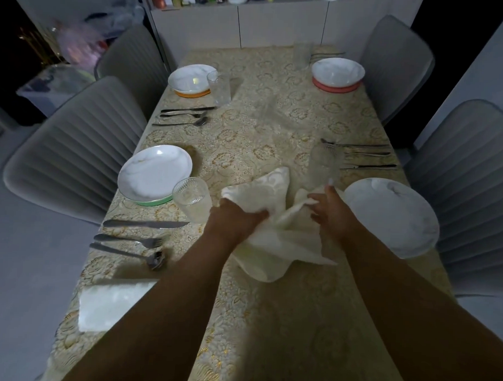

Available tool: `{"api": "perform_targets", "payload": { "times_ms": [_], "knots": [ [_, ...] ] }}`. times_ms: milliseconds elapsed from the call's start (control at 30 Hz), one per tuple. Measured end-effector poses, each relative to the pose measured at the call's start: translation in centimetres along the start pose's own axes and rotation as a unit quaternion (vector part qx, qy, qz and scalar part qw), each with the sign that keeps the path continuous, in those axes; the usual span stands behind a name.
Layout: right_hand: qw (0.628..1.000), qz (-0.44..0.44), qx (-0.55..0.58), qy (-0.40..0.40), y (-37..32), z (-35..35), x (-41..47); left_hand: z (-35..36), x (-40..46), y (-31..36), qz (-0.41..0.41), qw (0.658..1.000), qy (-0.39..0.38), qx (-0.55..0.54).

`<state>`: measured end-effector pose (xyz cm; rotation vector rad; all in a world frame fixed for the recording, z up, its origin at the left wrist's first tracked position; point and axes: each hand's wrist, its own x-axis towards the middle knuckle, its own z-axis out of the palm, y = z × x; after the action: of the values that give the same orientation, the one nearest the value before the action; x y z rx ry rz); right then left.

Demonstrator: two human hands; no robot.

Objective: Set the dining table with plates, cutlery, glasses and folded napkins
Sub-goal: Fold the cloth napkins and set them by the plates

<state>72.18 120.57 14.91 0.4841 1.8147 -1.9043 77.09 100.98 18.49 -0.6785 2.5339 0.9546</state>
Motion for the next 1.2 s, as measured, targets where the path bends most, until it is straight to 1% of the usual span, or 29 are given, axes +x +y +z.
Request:
{"api": "perform_targets", "payload": {
  "times_ms": [33, 67, 100, 133, 167, 200, 233, 267, 300, 367, 433, 500, 567, 600, 633, 700, 767, 800, 833, 867, 900, 933, 1000, 1033, 1067, 1100, 1133, 1167, 1200],
  "knots": [
    [1.0, -0.015, 0.01, -0.004, -0.4, 0.2, 0.2, 0.6, -0.4, -0.7, 0.006, 0.996, -0.034, 0.085],
    [0.999, -0.03, -0.004, -0.008, -0.6, 0.3, 0.3, 1.2, -0.6, -1.3, 0.019, 0.986, -0.072, 0.146],
    [0.998, -0.044, -0.052, -0.008, -0.8, 0.7, 0.3, 1.6, -0.6, -1.9, 0.035, 0.979, -0.098, 0.175],
    [0.99, -0.051, -0.131, 0.001, -0.8, 1.0, 0.4, 1.9, -0.4, -2.4, 0.042, 0.977, -0.109, 0.178],
    [0.972, -0.054, -0.228, 0.001, -0.7, 1.2, 0.4, 2.0, -0.3, -2.6, 0.054, 0.981, -0.104, 0.157],
    [0.948, -0.055, -0.312, -0.025, -0.3, 1.2, 0.5, 1.9, -0.3, -2.7, 0.08, 0.985, -0.084, 0.13],
    [0.925, -0.045, -0.369, -0.073, 0.2, 1.2, 0.6, 1.7, -0.4, -2.6, 0.115, 0.986, -0.056, 0.111],
    [0.909, -0.028, -0.4, -0.114, 0.4, 1.2, 0.4, 1.5, -0.5, -2.4, 0.146, 0.985, -0.03, 0.091],
    [0.907, -0.002, -0.398, -0.138, 0.4, 1.4, -0.1, 1.3, -0.6, -2.2, 0.168, 0.984, -0.007, 0.061],
    [0.93, 0.042, -0.322, -0.172, 0.3, 1.6, -0.6, 1.1, -1.0, -1.9, 0.185, 0.982, 0.017, -0.03],
    [0.941, 0.049, -0.268, -0.199, 0.2, 1.9, -0.5, 1.0, -1.3, -1.8, 0.184, 0.976, 0.021, -0.116],
    [0.936, 0.042, -0.281, -0.21, 0.1, 2.4, -0.1, 1.2, -1.8, -2.0, 0.178, 0.964, 0.019, -0.195],
    [0.931, 0.033, -0.309, -0.19, -0.6, 2.8, 0.0, 1.3, -2.3, -2.4, 0.16, 0.953, 0.009, -0.257],
    [0.936, 0.024, -0.307, -0.173, -1.0, 2.9, 0.0, 1.3, -2.4, -2.7, 0.154, 0.951, 0.011, -0.266],
    [0.946, 0.019, -0.282, -0.157, -1.6, 3.0, 0.1, 1.4, -2.4, -3.0, 0.153, 0.954, 0.021, -0.258],
    [0.976, 0.015, -0.175, -0.128, -2.8, 3.1, 0.5, 1.5, -2.4, -3.9, 0.154, 0.962, 0.051, -0.219],
    [0.993, -0.009, -0.083, -0.088, -3.8, 3.3, 1.0, 1.7, -2.6, -5.0, 0.155, 0.973, 0.059, -0.162],
    [0.997, -0.022, -0.048, -0.062, -4.3, 3.5, 1.3, 2.0, -2.6, -5.6, 0.159, 0.979, 0.048, -0.116],
    [0.999, -0.033, -0.017, -0.036, -4.9, 3.9, 1.7, 2.2, -2.7, -6.1, 0.171, 0.984, 0.031, -0.041],
    [0.999, -0.042, 0.006, -0.017, -5.6, 4.4, 1.8, 2.5, -2.8, -6.6, 0.19, 0.981, 0.009, 0.044],
    [0.998, -0.052, 0.023, -0.007, -6.1, 4.9, 2.0, 2.9, -2.9, -6.9, 0.211, 0.97, -0.02, 0.121],
    [0.997, -0.067, 0.024, 0.002, -6.6, 5.5, 2.1, 3.4, -3.1, -7.2, 0.225, 0.957, -0.05, 0.175],
    [0.993, -0.111, -0.031, 0.03, -7.3, 6.6, 2.4, 4.4, -3.6, -7.3, 0.229, 0.931, -0.121, 0.256],
    [0.99, -0.13, -0.049, 0.014, -7.5, 7.0, 2.4, 4.9, -3.9, -7.3, 0.23, 0.917, -0.153, 0.289],
    [0.989, -0.134, -0.05, -0.023, -7.7, 7.2, 2.3, 5.3, -4.1, -7.4, 0.229, 0.908, -0.171, 0.306],
    [0.989, -0.125, -0.038, -0.073, -7.7, 7.2, 2.4, 5.5, -4.2, -7.4, 0.225, 0.908, -0.177, 0.306],
    [0.984, -0.124, -0.066, -0.107, -7.8, 7.0, 2.4, 5.6, -4.2, -7.4, 0.218, 0.916, -0.169, 0.291],
    [0.974, -0.137, -0.138, -0.117, -7.6, 6.8, 2.4, 5.4, -4.1, -7.3, 0.211, 0.929, -0.153, 0.264],
    [0.956, -0.153, -0.228, -0.102, -7.2, 6.6, 2.4, 5.3, -4.0, -7.3, 0.205, 0.942, -0.136, 0.228]
  ]
}}
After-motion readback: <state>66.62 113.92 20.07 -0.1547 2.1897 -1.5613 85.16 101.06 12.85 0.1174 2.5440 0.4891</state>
